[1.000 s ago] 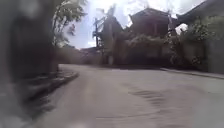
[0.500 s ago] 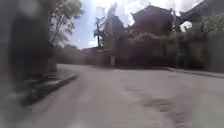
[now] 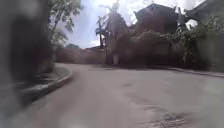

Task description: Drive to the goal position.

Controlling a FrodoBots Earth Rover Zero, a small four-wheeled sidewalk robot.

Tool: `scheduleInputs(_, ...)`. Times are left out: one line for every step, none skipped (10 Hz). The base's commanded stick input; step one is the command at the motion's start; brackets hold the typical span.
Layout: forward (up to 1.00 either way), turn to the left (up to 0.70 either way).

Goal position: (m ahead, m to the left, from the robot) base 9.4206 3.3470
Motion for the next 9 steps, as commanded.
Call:
scheduleInputs(1.00,0.00)
scheduleInputs(1.00,0.00)
scheduleInputs(1.00,0.00)
scheduleInputs(1.00,0.00)
scheduleInputs(1.00,0.00)
scheduleInputs(1.00,0.00)
scheduleInputs(1.00,0.00)
scheduleInputs(1.00,0.00)
scheduleInputs(1.00,0.00)
